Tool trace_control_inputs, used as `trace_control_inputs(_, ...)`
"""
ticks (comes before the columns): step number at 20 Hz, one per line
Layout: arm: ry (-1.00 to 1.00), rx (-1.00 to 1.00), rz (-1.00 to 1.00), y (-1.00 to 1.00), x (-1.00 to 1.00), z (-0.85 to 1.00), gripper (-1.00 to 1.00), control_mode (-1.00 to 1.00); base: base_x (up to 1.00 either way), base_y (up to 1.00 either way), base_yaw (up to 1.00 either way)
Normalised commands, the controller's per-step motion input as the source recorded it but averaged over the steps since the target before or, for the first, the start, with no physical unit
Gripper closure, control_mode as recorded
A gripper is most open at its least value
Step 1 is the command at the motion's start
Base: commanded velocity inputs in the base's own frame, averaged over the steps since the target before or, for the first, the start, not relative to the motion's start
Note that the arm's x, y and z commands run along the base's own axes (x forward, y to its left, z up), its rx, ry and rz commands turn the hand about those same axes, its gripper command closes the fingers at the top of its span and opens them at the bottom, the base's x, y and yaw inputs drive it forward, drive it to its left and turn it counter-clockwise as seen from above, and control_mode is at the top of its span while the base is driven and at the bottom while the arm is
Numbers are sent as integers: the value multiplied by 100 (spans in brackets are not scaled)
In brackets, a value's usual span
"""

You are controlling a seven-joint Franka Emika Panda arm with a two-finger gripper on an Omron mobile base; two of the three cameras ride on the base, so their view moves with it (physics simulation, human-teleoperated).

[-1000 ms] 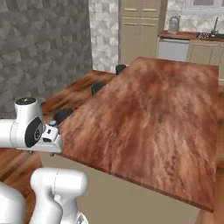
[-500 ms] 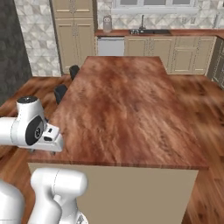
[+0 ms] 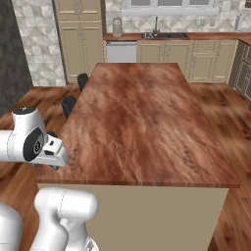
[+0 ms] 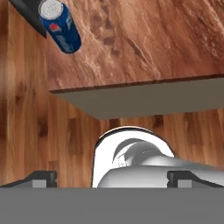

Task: Four empty soda cans are scattered around the kitchen. Gather all the cans and cluster them next to the stove for recycling.

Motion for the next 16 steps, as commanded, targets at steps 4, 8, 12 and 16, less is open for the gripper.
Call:
trace_control_inputs(4,-13,0,5,44,66,19,-100,-100,0,0,0)
trace_control_inputs(8,-5,0,1,40,70,3,-100,-100,0,0,0)
trace_control_inputs(12,0,0,0,18,72,0,-100,-100,0,0,0)
trace_control_inputs(16,0,0,0,30,64,-15,-100,-100,0,0,0)
